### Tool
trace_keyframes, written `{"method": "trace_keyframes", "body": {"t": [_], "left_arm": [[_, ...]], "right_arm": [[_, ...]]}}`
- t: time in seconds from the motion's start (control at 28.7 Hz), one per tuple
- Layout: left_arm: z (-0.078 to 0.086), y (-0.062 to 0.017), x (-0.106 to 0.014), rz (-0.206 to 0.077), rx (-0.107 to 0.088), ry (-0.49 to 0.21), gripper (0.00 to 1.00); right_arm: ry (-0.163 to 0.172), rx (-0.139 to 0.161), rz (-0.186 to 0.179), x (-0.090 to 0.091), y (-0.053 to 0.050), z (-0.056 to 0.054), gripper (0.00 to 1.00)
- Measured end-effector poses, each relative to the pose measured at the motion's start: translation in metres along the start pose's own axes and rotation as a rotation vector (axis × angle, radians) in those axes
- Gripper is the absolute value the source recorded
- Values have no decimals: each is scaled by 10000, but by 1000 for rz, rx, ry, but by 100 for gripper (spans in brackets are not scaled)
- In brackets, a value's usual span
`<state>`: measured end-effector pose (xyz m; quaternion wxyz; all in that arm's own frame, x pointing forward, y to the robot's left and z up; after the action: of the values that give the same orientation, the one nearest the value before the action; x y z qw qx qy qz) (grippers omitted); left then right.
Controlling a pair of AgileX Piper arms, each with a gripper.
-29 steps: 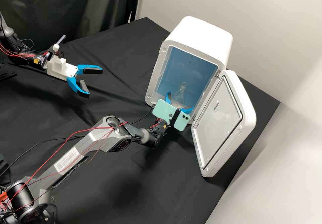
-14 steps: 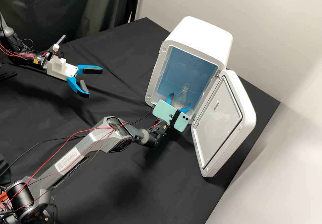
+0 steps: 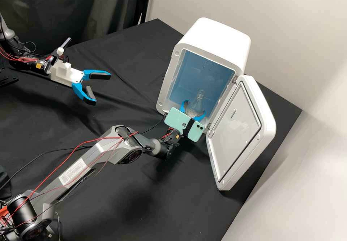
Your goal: Take the flask out of the incubator
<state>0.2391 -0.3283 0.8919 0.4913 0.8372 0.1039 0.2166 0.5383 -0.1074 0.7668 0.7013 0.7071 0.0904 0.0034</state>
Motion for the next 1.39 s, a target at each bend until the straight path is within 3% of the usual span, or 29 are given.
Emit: {"method": "trace_keyframes", "body": {"t": [0.56, 0.84, 1.11, 1.39], "left_arm": [[4, 9, -26, 1, 0, 0, 100], [3, 5, -26, -3, 0, 1, 100], [3, 5, -26, -3, 0, 1, 100], [3, 5, -26, -3, 0, 1, 100]], "right_arm": [[2, 6, 4, -9, -6, 4, 0], [6, 31, 8, -93, -55, 10, 0], [9, 42, 19, -213, -65, -2, 0], [-18, 41, 26, -442, -40, -36, 0]]}}
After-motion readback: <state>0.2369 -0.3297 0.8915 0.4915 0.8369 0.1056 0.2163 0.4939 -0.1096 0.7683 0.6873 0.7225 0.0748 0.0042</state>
